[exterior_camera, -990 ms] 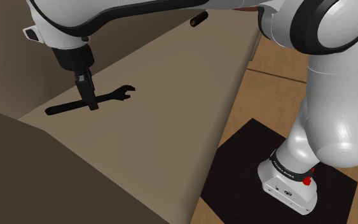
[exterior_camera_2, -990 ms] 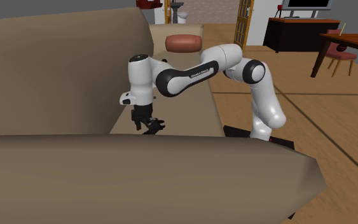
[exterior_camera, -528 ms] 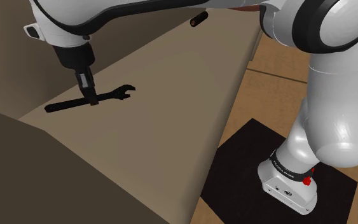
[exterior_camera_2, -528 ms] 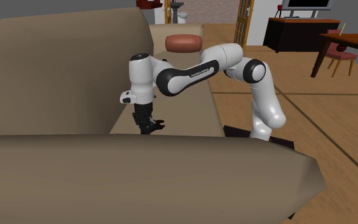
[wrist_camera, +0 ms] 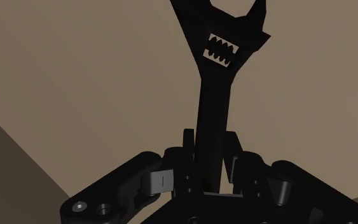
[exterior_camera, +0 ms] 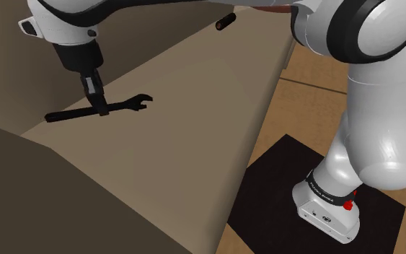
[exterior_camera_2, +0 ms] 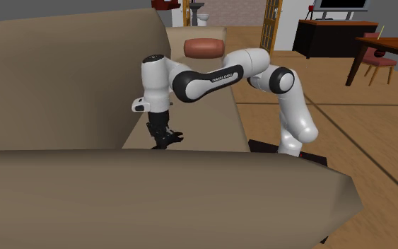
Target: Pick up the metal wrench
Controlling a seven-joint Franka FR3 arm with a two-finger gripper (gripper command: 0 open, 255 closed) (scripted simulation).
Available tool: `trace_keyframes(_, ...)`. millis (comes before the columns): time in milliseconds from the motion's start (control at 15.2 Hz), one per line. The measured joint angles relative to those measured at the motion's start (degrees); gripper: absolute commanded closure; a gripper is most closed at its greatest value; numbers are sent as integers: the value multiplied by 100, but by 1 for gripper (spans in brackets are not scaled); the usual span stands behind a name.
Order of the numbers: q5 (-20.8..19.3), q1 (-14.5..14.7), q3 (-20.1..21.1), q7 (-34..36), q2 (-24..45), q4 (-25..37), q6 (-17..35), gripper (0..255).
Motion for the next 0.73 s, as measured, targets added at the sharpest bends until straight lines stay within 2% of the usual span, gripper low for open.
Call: trace_keyframes(726, -96, 200, -9, -23, 319, 1350, -1029, 255)
